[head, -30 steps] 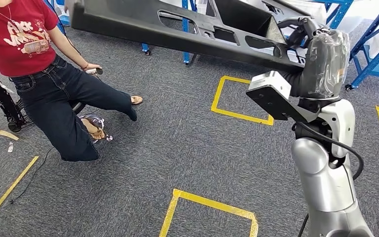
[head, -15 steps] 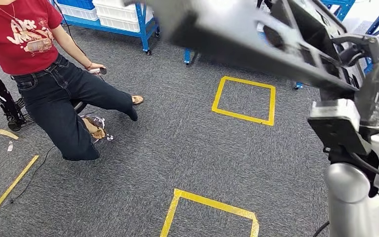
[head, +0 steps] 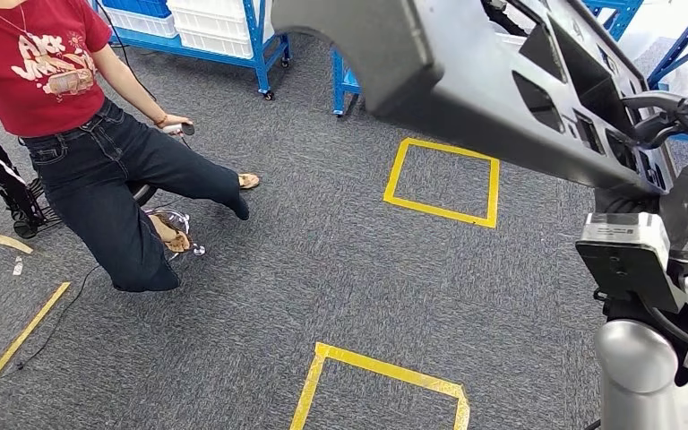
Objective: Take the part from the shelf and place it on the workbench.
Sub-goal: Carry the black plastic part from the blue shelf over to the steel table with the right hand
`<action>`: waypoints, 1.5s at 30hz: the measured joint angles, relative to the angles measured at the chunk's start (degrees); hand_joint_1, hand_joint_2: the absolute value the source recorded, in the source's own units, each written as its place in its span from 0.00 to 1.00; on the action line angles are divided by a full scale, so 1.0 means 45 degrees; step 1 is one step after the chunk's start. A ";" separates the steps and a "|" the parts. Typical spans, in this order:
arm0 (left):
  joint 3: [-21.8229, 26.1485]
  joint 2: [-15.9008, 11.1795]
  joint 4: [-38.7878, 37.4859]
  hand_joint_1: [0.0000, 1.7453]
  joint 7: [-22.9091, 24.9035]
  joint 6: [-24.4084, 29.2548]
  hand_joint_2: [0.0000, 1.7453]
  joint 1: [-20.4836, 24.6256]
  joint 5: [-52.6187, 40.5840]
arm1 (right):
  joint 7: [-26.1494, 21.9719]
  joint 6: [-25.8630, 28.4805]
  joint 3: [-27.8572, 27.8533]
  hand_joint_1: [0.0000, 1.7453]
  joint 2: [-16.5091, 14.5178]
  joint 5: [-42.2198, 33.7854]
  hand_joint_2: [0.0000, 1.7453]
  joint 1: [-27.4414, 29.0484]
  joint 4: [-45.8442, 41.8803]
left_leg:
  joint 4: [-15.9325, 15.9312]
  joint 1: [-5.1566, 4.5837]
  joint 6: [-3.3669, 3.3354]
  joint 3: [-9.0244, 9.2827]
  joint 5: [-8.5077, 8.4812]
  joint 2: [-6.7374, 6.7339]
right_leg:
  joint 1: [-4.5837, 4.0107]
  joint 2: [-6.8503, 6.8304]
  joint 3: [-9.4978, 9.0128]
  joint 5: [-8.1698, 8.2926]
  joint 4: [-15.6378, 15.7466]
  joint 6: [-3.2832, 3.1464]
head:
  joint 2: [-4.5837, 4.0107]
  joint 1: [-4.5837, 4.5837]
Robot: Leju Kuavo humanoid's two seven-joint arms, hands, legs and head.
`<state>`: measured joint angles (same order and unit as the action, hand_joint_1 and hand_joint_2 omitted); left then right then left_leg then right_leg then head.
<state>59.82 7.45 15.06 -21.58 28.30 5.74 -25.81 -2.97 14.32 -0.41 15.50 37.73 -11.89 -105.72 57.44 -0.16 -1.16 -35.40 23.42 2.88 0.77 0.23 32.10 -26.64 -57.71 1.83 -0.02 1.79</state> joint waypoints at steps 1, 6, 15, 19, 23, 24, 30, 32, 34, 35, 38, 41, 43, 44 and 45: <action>0.0000 -0.0001 0.0000 0.00 0.0001 0.0000 1.00 0.0007 0.0000 | 0.0000 0.0001 -0.0002 1.00 -0.0015 0.0000 1.00 0.0001 -0.0001 | 0.0000 0.0000 0.0000 0.0000 0.0000 0.0000 | 0.0000 0.0000 0.0000 0.0000 0.0000 0.0000 | 0.0000 0.0000; 0.0000 -0.0011 0.0000 0.00 0.0002 0.0000 1.00 0.0017 0.0000 | -0.0001 0.0005 -0.0012 1.00 -0.0061 0.0002 1.00 0.0001 0.0001 | 0.0000 0.0000 0.0000 -0.0002 0.0000 0.0000 | 0.0001 0.0000 0.0001 -0.0001 0.0000 0.0000 | 0.0000 0.0000; -0.0053 -0.0051 -0.0007 0.00 0.0068 -0.0023 1.00 0.0262 -0.0130 | -0.0025 -0.0001 0.0090 1.00 -0.0294 0.0845 1.00 -0.0279 0.0247 | 0.0036 -0.0031 -0.0019 -0.0020 0.0012 0.0002 | 0.0040 -0.0001 -0.0014 0.0011 0.0009 0.0013 | 0.0000 0.0000; -0.0096 -0.0084 -0.0018 0.00 -0.0024 -0.0073 1.00 0.0412 -0.0132 | -0.0033 -0.0009 0.0255 1.00 -0.0437 0.1021 1.00 -0.0584 0.0668 | 0.0075 -0.0057 -0.0069 -0.0038 0.0033 0.0004 | 0.0075 -0.0002 -0.0014 0.0014 0.0008 0.0030 | 0.0000 0.0000; -0.0217 -0.0134 -0.0038 0.00 -0.0106 -0.0296 1.00 0.0531 -0.0189 | -0.0096 -0.0001 0.0379 1.00 -0.0526 0.0943 1.00 -0.0724 0.0908 | 0.0059 -0.0083 -0.0225 -0.0044 0.0033 0.0002 | 0.0091 0.0001 -0.0027 0.0041 0.0075 0.0123 | 0.0000 -0.0001; -0.0256 -0.0141 -0.0044 0.00 -0.0109 -0.0330 1.00 0.0553 -0.0215 | -0.0115 0.0004 0.0395 1.00 -0.0534 0.0935 1.00 -0.0736 0.0922 | -0.0050 -0.0054 -0.0277 0.0015 -0.0022 -0.0007 | 0.0083 -0.0003 -0.0001 0.0011 0.0040 0.0157 | 0.0000 -0.0003; -0.0444 -0.0171 -0.0134 0.00 0.0060 -0.0457 1.00 0.0657 -0.0274 | -0.0176 0.0048 0.0449 1.00 -0.0535 0.0928 1.00 -0.0603 0.0993 | -0.0364 0.0073 -0.0424 0.0120 -0.0209 -0.0092 | 0.0070 -0.0013 0.1695 -0.1521 -0.3500 0.0094 | 0.0000 0.0028; -0.0481 -0.0174 -0.0165 0.00 0.0126 -0.0458 1.00 0.0659 -0.0273 | -0.0176 0.0053 0.0453 1.00 -0.0535 0.0928 1.00 -0.0524 0.0999 | -0.0325 0.0109 -0.0364 0.0099 -0.0211 -0.0085 | 0.0161 -0.0015 0.1350 -0.1172 -0.2876 0.0346 | 0.0000 0.0027; -0.0509 -0.0188 -0.0195 0.00 0.0153 -0.0464 1.00 0.0668 -0.0272 | -0.0179 0.0057 0.0456 1.00 -0.0538 0.0928 1.00 -0.0518 0.1002 | -0.0208 0.0132 -0.0219 0.0067 -0.0163 -0.0057 | 0.0253 -0.0004 0.0364 -0.0522 -0.1033 0.0586 | 0.0000 0.0028; -0.0515 -0.0201 -0.0209 0.00 0.0169 -0.0467 1.00 0.0673 -0.0272 | -0.0181 0.0058 0.0459 1.00 -0.0539 0.0929 1.00 -0.0512 0.1002 | -0.0138 0.0125 -0.0126 0.0042 -0.0123 -0.0042 | 0.0265 0.0011 0.0009 -0.0311 -0.0385 0.0569 | 0.0000 0.0027; -0.0542 -0.0225 -0.0239 0.00 0.0241 -0.0472 1.00 0.0668 -0.0273 | -0.0182 0.0057 0.0469 1.00 -0.0543 0.0935 1.00 -0.0472 0.0999 | -0.0097 0.0132 0.0128 -0.0013 -0.0118 -0.0012 | 0.0183 0.0036 -0.0179 -0.0142 -0.0018 0.0187 | 0.0000 0.0010; -0.0594 -0.0228 -0.0256 0.00 0.0278 -0.0585 1.00 0.0659 -0.0299 | -0.0161 0.0053 0.0475 1.00 -0.0557 0.0970 1.00 -0.0430 0.0959 | 0.0512 0.0226 0.0289 -0.0289 0.0287 -0.0261 | 0.0233 -0.0017 -0.0169 -0.0045 0.0011 -0.0105 | 0.0000 -0.0004; -0.0635 -0.0240 -0.0259 0.00 0.0299 -0.0700 1.00 0.0646 -0.0347 | -0.0090 0.0045 0.0477 1.00 -0.0583 0.1030 1.00 -0.0333 0.0870 | 0.2145 0.0240 0.0376 -0.1026 0.1176 -0.0495 | 0.0210 -0.0075 -0.0161 -0.0040 0.0015 -0.0219 | 0.0001 -0.0018; -0.0664 -0.0247 -0.0260 0.00 0.0317 -0.0742 1.00 0.0627 -0.0373 | -0.0047 0.0038 0.0478 1.00 -0.0601 0.1067 1.00 -0.0256 0.0817 | 0.3061 0.0244 0.0409 -0.1455 0.1568 -0.0535 | 0.0184 -0.0106 -0.0154 -0.0045 0.0012 -0.0243 | 0.0001 -0.0020; -0.0690 -0.0253 -0.0261 0.00 0.0338 -0.0766 1.00 0.0601 -0.0389 | -0.0007 0.0028 0.0481 1.00 -0.0621 0.1110 1.00 -0.0168 0.0761 | 0.3715 0.0245 0.0420 -0.1767 0.1780 -0.0552 | 0.0158 -0.0132 -0.0150 -0.0049 0.0010 -0.0248 | 0.0001 -0.0021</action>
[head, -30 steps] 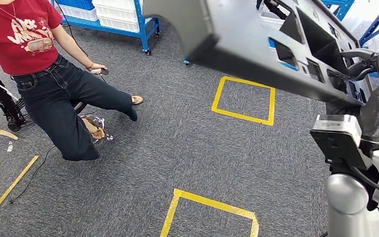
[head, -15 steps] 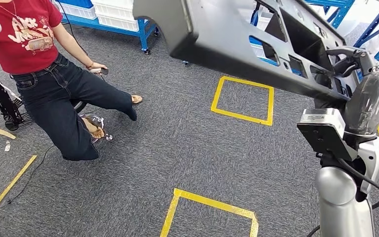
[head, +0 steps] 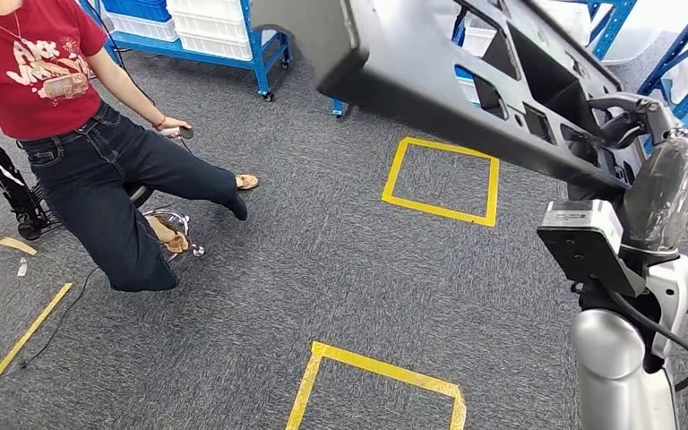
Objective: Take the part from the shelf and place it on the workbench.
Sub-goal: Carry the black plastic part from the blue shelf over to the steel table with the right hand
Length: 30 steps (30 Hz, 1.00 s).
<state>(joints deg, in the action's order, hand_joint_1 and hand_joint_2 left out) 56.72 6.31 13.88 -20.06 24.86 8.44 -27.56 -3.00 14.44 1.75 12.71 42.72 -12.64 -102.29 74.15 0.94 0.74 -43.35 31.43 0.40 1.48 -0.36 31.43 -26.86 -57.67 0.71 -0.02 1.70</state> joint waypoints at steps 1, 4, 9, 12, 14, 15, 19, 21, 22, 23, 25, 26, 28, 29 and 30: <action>-0.0023 -0.0004 -0.0001 0.00 0.0023 -0.0021 1.00 -0.0031 -0.0010 | 0.0032 -0.0007 0.0001 1.00 -0.0021 0.0039 1.00 0.0087 -0.0059 | 0.0133 0.0000 -0.0016 -0.0063 -0.0058 -0.0005 | -0.0019 -0.0020 -0.0002 -0.0004 -0.0002 -0.0002 | 0.0000 0.0001; -0.0059 -0.0041 -0.0001 0.00 0.0056 -0.0078 1.00 -0.0084 -0.0027 | 0.0090 -0.0017 -0.0001 1.00 -0.0058 0.0088 1.00 0.0246 -0.0261 | -0.2086 -0.0015 -0.0187 0.1086 -0.1144 -0.0072 | -0.0044 -0.0036 -0.0036 -0.0031 -0.0003 0.0000 | 0.0000 0.0002; -0.0131 -0.0096 0.0000 0.00 0.0086 -0.0114 1.00 -0.0092 -0.0029 | 0.0141 -0.0062 -0.0012 1.00 -0.0102 0.0105 1.00 0.0365 -0.0498 | -0.3684 -0.0199 -0.0429 0.1913 -0.1519 -0.0097 | -0.0135 -0.0063 -0.0027 -0.0128 0.0023 0.0274 | 0.0000 0.0013; -0.0159 -0.0106 0.0001 0.00 0.0092 -0.0131 1.00 -0.0102 -0.0030 | 0.0166 -0.0092 -0.0047 1.00 -0.0096 0.0124 1.00 0.0434 -0.0622 | -0.3893 -0.0168 -0.0686 0.2076 -0.1604 -0.0057 | -0.0128 -0.0039 0.0427 -0.0619 -0.0924 0.0317 | 0.0001 0.0029; -0.0200 -0.0111 -0.0001 0.00 0.0092 -0.0148 1.00 -0.0111 -0.0029 | 0.0166 -0.0102 -0.0061 1.00 -0.0090 0.0131 1.00 0.0529 -0.0649 | -0.3903 -0.0193 -0.0773 0.2096 -0.1589 -0.0022 | -0.0123 0.0010 0.1316 -0.1281 -0.2641 0.0225 | 0.0000 0.0038; -0.0217 -0.0112 -0.0001 0.00 0.0092 -0.0158 1.00 -0.0122 -0.0029 | 0.0169 -0.0113 -0.0062 1.00 -0.0089 0.0131 1.00 0.0598 -0.0651 | -0.3900 -0.0203 -0.0782 0.2094 -0.1579 0.0005 | -0.0124 0.0023 0.1714 -0.1477 -0.3338 0.0233 | -0.0001 0.0037; -0.0240 -0.0110 -0.0001 0.00 0.0092 -0.0206 1.00 -0.0157 -0.0029 | 0.0182 -0.0136 -0.0070 1.00 -0.0086 0.0129 1.00 0.0715 -0.0687 | -0.3874 -0.0206 -0.0725 0.2150 -0.1526 0.0132 | -0.0104 0.0029 0.1121 -0.0530 -0.1706 0.0576 | 0.0001 0.0040; -0.0245 -0.0117 0.0000 0.00 0.0092 -0.0220 1.00 -0.0162 -0.0027 | 0.0181 -0.0140 -0.0078 1.00 -0.0083 0.0126 1.00 0.0709 -0.0732 | -0.3828 -0.0257 -0.0619 0.2166 -0.1463 0.0181 | -0.0128 0.0041 0.0386 0.0043 -0.0222 0.0545 | 0.0000 0.0032; -0.0246 -0.0121 0.0000 0.00 0.0092 -0.0225 1.00 -0.0170 -0.0025 | 0.0181 -0.0143 -0.0081 1.00 -0.0083 0.0125 1.00 0.0706 -0.0744 | -0.3810 -0.0280 -0.0566 0.2162 -0.1440 0.0191 | -0.0152 0.0047 0.0252 0.0133 0.0039 0.0454 | -0.0001 0.0025; -0.0247 -0.0125 0.0000 0.00 0.0092 -0.0227 1.00 -0.0181 -0.0024 | 0.0182 -0.0148 -0.0084 1.00 -0.0083 0.0123 1.00 0.0705 -0.0752 | -0.3803 -0.0293 -0.0511 0.2159 -0.1427 0.0192 | -0.0185 0.0053 0.0234 0.0146 0.0053 0.0345 | -0.0001 0.0018; -0.0249 -0.0131 0.0001 0.00 0.0092 -0.0230 1.00 -0.0200 -0.0024 | 0.0182 -0.0161 -0.0084 1.00 -0.0084 0.0120 1.00 0.0695 -0.0782 | -0.3733 -0.0254 -0.0394 0.2121 -0.1353 0.0176 | -0.0126 0.0054 0.0206 0.0175 0.0080 0.0166 | 0.0000 0.0014; -0.0250 -0.0134 0.0001 0.00 0.0092 -0.0230 1.00 -0.0203 -0.0024 | 0.0182 -0.0168 -0.0084 1.00 -0.0085 0.0119 1.00 0.0690 -0.0803 | -0.3490 -0.0226 -0.0323 0.2009 -0.1190 0.0150 | -0.0086 0.0052 0.0171 0.0177 0.0099 0.0076 | 0.0000 0.0003; -0.0253 -0.0149 0.0001 0.00 0.0092 -0.0230 1.00 -0.0208 -0.0024 | 0.0181 -0.0191 -0.0081 1.00 -0.0094 0.0120 1.00 0.0684 -0.0840 | -0.2253 -0.0166 -0.0189 0.1412 -0.0553 0.0095 | -0.0039 0.0039 0.0105 0.0156 0.0118 -0.0071 | -0.0001 -0.0013; -0.0253 -0.0155 0.0000 0.00 0.0092 -0.0233 1.00 -0.0221 -0.0024 | 0.0181 -0.0204 -0.0079 1.00 -0.0101 0.0120 1.00 0.0687 -0.0844 | -0.1368 -0.0139 -0.0134 0.0971 -0.0175 0.0073 | -0.0045 0.0032 0.0091 0.0135 0.0116 -0.0124 | -0.0001 -0.0022; -0.0253 -0.0159 0.0000 0.00 0.0092 -0.0237 1.00 -0.0241 -0.0024 | 0.0181 -0.0220 -0.0077 1.00 -0.0109 0.0120 1.00 0.0692 -0.0845 | -0.0590 -0.0111 -0.0088 0.0549 0.0077 0.0057 | -0.0053 0.0027 0.0082 0.0124 0.0114 -0.0152 | -0.0001 -0.0019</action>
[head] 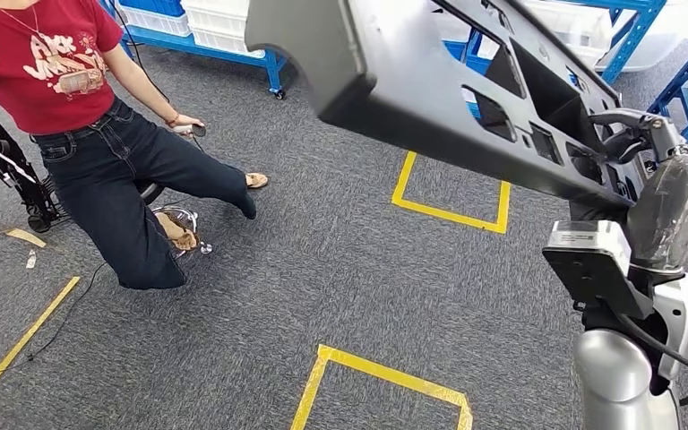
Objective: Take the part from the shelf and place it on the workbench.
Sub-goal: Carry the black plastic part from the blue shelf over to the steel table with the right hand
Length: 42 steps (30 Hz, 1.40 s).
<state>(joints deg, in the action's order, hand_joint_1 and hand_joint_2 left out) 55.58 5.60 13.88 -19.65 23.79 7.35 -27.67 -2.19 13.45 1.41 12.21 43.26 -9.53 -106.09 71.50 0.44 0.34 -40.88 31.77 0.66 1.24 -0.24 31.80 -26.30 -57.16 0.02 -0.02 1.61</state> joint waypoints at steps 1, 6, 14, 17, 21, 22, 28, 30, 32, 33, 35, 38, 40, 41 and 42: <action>0.0000 0.0001 -0.0001 0.00 -0.0001 -0.0005 1.00 -0.0023 0.0000 | 0.0000 -0.0013 0.0001 1.00 -0.0007 -0.0001 1.00 0.0005 0.0000 | 0.0447 0.0026 0.0032 -0.0280 0.0056 -0.0020 | -0.0006 -0.0001 -0.0008 -0.0012 -0.0002 -0.0015 | 0.0000 -0.0002; -0.0047 -0.0030 0.0004 0.00 -0.0002 -0.0084 1.00 -0.0039 -0.0005 | 0.0010 -0.0044 0.0002 1.00 -0.0018 0.0061 1.00 0.0031 -0.0076 | -0.2590 0.0049 -0.0061 0.1149 -0.1516 -0.0153 | -0.0064 0.0018 -0.0156 -0.0168 -0.0020 0.0143 | 0.0000 0.0001; -0.0162 -0.0066 0.0008 0.00 0.0015 -0.0127 1.00 -0.0047 -0.0010 | 0.0024 -0.0057 -0.0012 1.00 0.0002 0.0140 1.00 0.0139 -0.0238 | -0.3277 -0.0037 -0.0646 0.1646 -0.1518 -0.0111 | -0.0083 0.0021 0.0985 -0.1147 -0.2186 0.0391 | 0.0000 0.0038; -0.0180 -0.0073 0.0008 0.00 0.0060 -0.0127 1.00 -0.0069 -0.0010 | 0.0027 -0.0097 -0.0012 1.00 0.0006 0.0145 1.00 0.0260 -0.0237 | -0.3273 -0.0072 -0.0702 0.1697 -0.1430 -0.0069 | -0.0067 0.0028 0.2027 -0.1426 -0.3765 0.0503 | 0.0000 0.0040; -0.0183 -0.0089 0.0008 0.00 0.0078 -0.0148 1.00 -0.0078 -0.0010 | 0.0024 -0.0137 -0.0008 1.00 0.0006 0.0168 1.00 0.0277 -0.0237 | -0.3234 -0.0099 -0.0530 0.1919 -0.1205 0.0008 | -0.0009 0.0026 0.0694 -0.0064 -0.0759 0.0804 | 0.0000 0.0048; -0.0186 -0.0098 0.0008 0.00 0.0078 -0.0153 1.00 -0.0079 -0.0010 | 0.0023 -0.0142 -0.0006 1.00 0.0006 0.0165 1.00 0.0277 -0.0237 | -0.3215 -0.0130 -0.0464 0.1946 -0.1137 0.0018 | -0.0014 0.0033 0.0443 0.0069 -0.0291 0.0729 | 0.0000 0.0044; -0.0200 -0.0129 0.0013 0.00 0.0092 -0.0154 1.00 -0.0076 -0.0027 | 0.0039 -0.0143 -0.0001 1.00 0.0004 0.0158 1.00 0.0281 -0.0314 | -0.2150 -0.0032 -0.0085 0.1514 -0.0510 -0.0054 | 0.0043 0.0072 -0.0003 -0.0118 -0.0070 0.0071 | 0.0001 0.0009; -0.0200 -0.0136 0.0012 0.00 0.0105 -0.0154 1.00 -0.0107 -0.0029 | 0.0038 -0.0143 0.0004 1.00 -0.0005 0.0149 1.00 0.0305 -0.0330 | -0.0365 -0.0009 0.0013 0.0469 0.0054 -0.0082 | 0.0012 0.0057 -0.0183 -0.0274 -0.0071 -0.0084 | 0.0000 -0.0010; -0.0199 -0.0140 0.0010 0.00 0.0117 -0.0154 1.00 -0.0171 -0.0029 | 0.0037 -0.0143 0.0007 1.00 -0.0012 0.0141 1.00 0.0353 -0.0330 | 0.0748 0.0014 0.0045 -0.0442 0.0098 -0.0088 | -0.0013 0.0070 -0.0377 -0.0453 -0.0071 -0.0117 | 0.0000 -0.0008; -0.0199 -0.0142 0.0010 0.00 0.0120 -0.0154 1.00 -0.0198 -0.0029 | 0.0038 -0.0143 0.0007 1.00 -0.0013 0.0140 1.00 0.0377 -0.0333 | 0.0578 0.0022 0.0028 -0.0545 -0.0260 -0.0090 | -0.0017 0.0083 -0.0514 -0.0560 -0.0071 -0.0099 | 0.0000 -0.0010; -0.0199 -0.0164 0.0012 0.00 0.0122 -0.0155 1.00 -0.0218 -0.0029 | 0.0039 -0.0143 0.0007 1.00 -0.0018 0.0140 1.00 0.0402 -0.0357 | -0.1038 0.0025 -0.0079 -0.0046 -0.1440 -0.0102 | -0.0014 0.0103 -0.0814 -0.0812 -0.0057 -0.0037 | 0.0000 -0.0007; -0.0213 -0.0204 0.0010 0.00 0.0123 -0.0158 1.00 -0.0209 -0.0029 | 0.0039 -0.0147 0.0011 1.00 -0.0030 0.0140 1.00 0.0398 -0.0430 | -0.2787 -0.0072 -0.0269 0.0816 -0.1942 -0.0115 | -0.0109 0.0107 -0.1068 -0.1161 0.0035 0.0167 | 0.0001 -0.0016; -0.0243 -0.0210 0.0010 0.00 0.0125 -0.0158 1.00 -0.0212 -0.0030 | 0.0052 -0.0165 0.0015 1.00 -0.0032 0.0145 1.00 0.0424 -0.0488 | -0.2890 -0.0112 -0.0396 0.0986 -0.1748 -0.0099 | -0.0132 0.0107 -0.1260 -0.1180 0.0055 0.0342 | 0.0002 -0.0027; -0.0265 -0.0214 0.0011 0.00 0.0123 -0.0158 1.00 -0.0227 -0.0033 | 0.0064 -0.0174 0.0016 1.00 -0.0030 0.0151 1.00 0.0451 -0.0516 | -0.2961 -0.0103 -0.0465 0.1091 -0.1713 -0.0084 | -0.0126 0.0096 -0.1276 -0.1180 -0.0086 0.0398 | 0.0001 -0.0023; -0.0285 -0.0217 0.0011 0.00 0.0120 -0.0158 1.00 -0.0241 -0.0038 | 0.0077 -0.0181 0.0013 1.00 -0.0029 0.0160 1.00 0.0477 -0.0546 | -0.3023 -0.0085 -0.0545 0.1221 -0.1674 -0.0070 | -0.0121 0.0090 -0.1153 -0.1185 -0.0451 0.0437 | 0.0001 -0.0018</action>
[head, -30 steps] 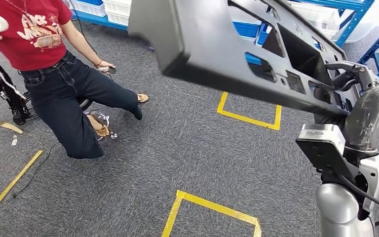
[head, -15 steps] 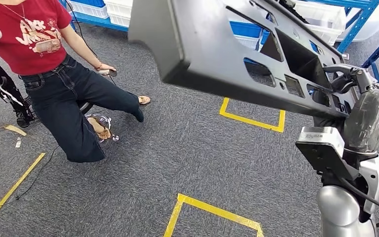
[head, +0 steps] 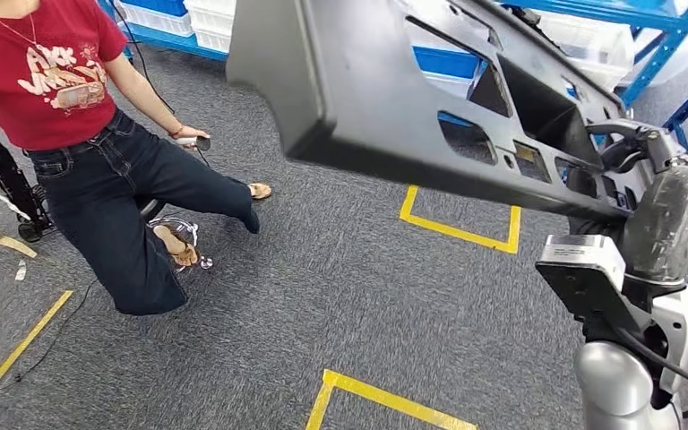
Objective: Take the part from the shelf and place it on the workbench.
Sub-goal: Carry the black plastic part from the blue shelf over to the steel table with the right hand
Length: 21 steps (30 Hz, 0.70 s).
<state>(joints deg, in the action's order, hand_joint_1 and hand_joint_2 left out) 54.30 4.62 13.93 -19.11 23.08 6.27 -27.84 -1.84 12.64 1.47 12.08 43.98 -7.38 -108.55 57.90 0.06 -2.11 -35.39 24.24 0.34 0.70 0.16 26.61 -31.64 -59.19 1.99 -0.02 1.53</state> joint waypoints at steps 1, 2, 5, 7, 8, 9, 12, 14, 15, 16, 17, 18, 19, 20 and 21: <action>-0.0017 -0.0001 0.0000 0.00 -0.0004 0.0000 1.00 -0.0010 -0.0005 | 0.0008 -0.0001 -0.0004 1.00 0.0004 0.0011 1.00 0.0022 -0.0028 | -0.0044 0.0014 -0.0072 0.0138 0.0046 0.0018 | 0.0007 -0.0005 0.0338 -0.0066 -0.0579 0.0001 | -0.0001 0.0012; -0.0030 -0.0002 -0.0001 0.00 -0.0008 0.0000 1.00 -0.0019 -0.0017 | 0.0008 -0.0002 -0.0002 1.00 0.0006 0.0021 1.00 0.0061 -0.0046 | -0.0077 0.0024 -0.0133 0.0250 0.0100 0.0022 | 0.0013 -0.0006 0.0870 -0.0214 -0.1385 -0.0001 | -0.0001 0.0017; -0.0083 -0.0006 -0.0002 0.00 0.0018 0.0014 1.00 -0.0050 -0.0107 | 0.0034 -0.0013 -0.0010 1.00 0.0011 0.0038 1.00 0.0260 -0.0081 | -0.0081 0.0022 -0.0204 0.0511 0.0336 0.0062 | 0.0017 -0.0005 0.2558 -0.1039 -0.3277 -0.0035 | -0.0001 0.0025; -0.0120 -0.0006 -0.0002 0.00 0.0080 0.0033 1.00 -0.0075 -0.0175 | 0.0058 -0.0027 -0.0018 1.00 0.0011 0.0044 1.00 0.0369 -0.0114 | -0.0080 0.0026 -0.0163 0.0767 0.0550 0.0111 | 0.0059 -0.0009 0.2843 -0.0848 -0.2711 0.0143 | -0.0001 0.0030; -0.0132 -0.0006 -0.0002 0.00 0.0109 0.0039 1.00 -0.0082 -0.0200 | 0.0064 -0.0032 -0.0021 1.00 0.0011 0.0047 1.00 0.0404 -0.0142 | -0.0079 0.0029 -0.0122 0.0915 0.0667 0.0132 | 0.0091 -0.0012 0.2702 -0.0308 -0.1900 0.0308 | -0.0001 0.0033; -0.0142 -0.0011 -0.0002 0.00 0.0129 0.0039 1.00 -0.0087 -0.0216 | 0.0064 -0.0038 -0.0021 1.00 0.0008 0.0050 1.00 0.0440 -0.0169 | -0.0062 0.0016 -0.0065 0.1049 0.0791 0.0148 | 0.0117 -0.0034 0.2510 0.0362 -0.1061 0.0445 | -0.0001 0.0035; -0.0197 -0.0035 -0.0001 0.00 0.0180 0.0039 1.00 -0.0098 -0.0262 | 0.0072 -0.0079 -0.0016 1.00 -0.0011 0.0106 1.00 0.0549 -0.0275 | 0.0005 -0.0045 0.0143 0.1223 0.1141 0.0152 | 0.0088 -0.0147 0.2114 0.1473 0.0068 0.0198 | -0.0001 0.0018; -0.0237 -0.0041 -0.0002 0.00 0.0200 0.0039 1.00 -0.0102 -0.0306 | 0.0087 -0.0104 -0.0012 1.00 -0.0024 0.0179 1.00 0.0596 -0.0380 | 0.0029 -0.0045 -0.0022 0.1240 0.1250 0.0094 | 0.0066 -0.0114 0.1993 0.1624 0.0076 0.0039 | -0.0001 -0.0012; -0.0249 -0.0045 -0.0002 0.00 0.0200 0.0039 1.00 -0.0101 -0.0323 | 0.0096 -0.0107 -0.0012 1.00 -0.0029 0.0203 1.00 0.0601 -0.0420 | 0.0032 -0.0040 -0.0150 0.1254 0.1262 0.0063 | 0.0070 -0.0089 0.1979 0.1640 0.0079 0.0023 | -0.0001 -0.0017; -0.0262 -0.0047 -0.0002 0.00 0.0200 0.0039 1.00 -0.0100 -0.0330 | 0.0097 -0.0109 -0.0009 1.00 -0.0035 0.0212 1.00 0.0604 -0.0450 | -0.0008 -0.0035 -0.0280 0.1289 0.1265 0.0036 | 0.0045 -0.0067 0.1973 0.1611 0.0077 0.0014 | -0.0001 -0.0025; -0.0282 -0.0050 -0.0002 0.00 0.0200 0.0039 1.00 -0.0097 -0.0333 | 0.0097 -0.0112 -0.0006 1.00 -0.0040 0.0221 1.00 0.0612 -0.0474 | -0.0049 -0.0031 -0.0314 0.1312 0.1271 0.0014 | 0.0028 -0.0051 0.1971 0.1588 0.0078 -0.0015 | -0.0001 -0.0025; -0.0300 -0.0053 -0.0002 0.00 0.0200 0.0039 1.00 -0.0096 -0.0335 | 0.0098 -0.0113 -0.0006 1.00 -0.0044 0.0228 1.00 0.0620 -0.0489 | -0.0092 -0.0028 -0.0326 0.1336 0.1281 -0.0002 | 0.0018 -0.0040 0.1970 0.1562 0.0079 -0.0052 | -0.0001 -0.0027; -0.0316 -0.0058 -0.0002 0.00 0.0200 0.0039 1.00 -0.0097 -0.0339 | 0.0098 -0.0113 -0.0006 1.00 -0.0049 0.0234 1.00 0.0627 -0.0498 | -0.0129 -0.0029 -0.0336 0.1356 0.1289 -0.0015 | 0.0012 -0.0034 0.1969 0.1545 0.0079 -0.0077 | -0.0001 -0.0026; -0.0327 -0.0063 -0.0002 0.00 0.0200 0.0039 1.00 -0.0096 -0.0343 | 0.0098 -0.0113 -0.0006 1.00 -0.0053 0.0236 1.00 0.0632 -0.0498 | -0.0160 -0.0028 -0.0337 0.1370 0.1294 -0.0022 | 0.0007 -0.0032 0.1968 0.1531 0.0080 -0.0099 | -0.0001 -0.0026; -0.0332 -0.0067 -0.0002 0.00 0.0200 0.0039 1.00 -0.0096 -0.0345 | 0.0098 -0.0113 -0.0006 1.00 -0.0060 0.0232 1.00 0.0635 -0.0499 | -0.0180 -0.0028 -0.0332 0.1379 0.1297 -0.0027 | 0.0001 -0.0031 0.1968 0.1520 0.0079 -0.0116 | -0.0001 -0.0024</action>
<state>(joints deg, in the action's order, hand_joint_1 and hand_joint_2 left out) 52.81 4.32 13.92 -18.21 23.26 5.84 -29.39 -1.40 12.13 1.44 11.81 45.03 -4.52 -110.80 57.09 -0.07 -3.61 -29.18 30.08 0.22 0.70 0.03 35.46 -24.80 -58.83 1.46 -0.02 1.42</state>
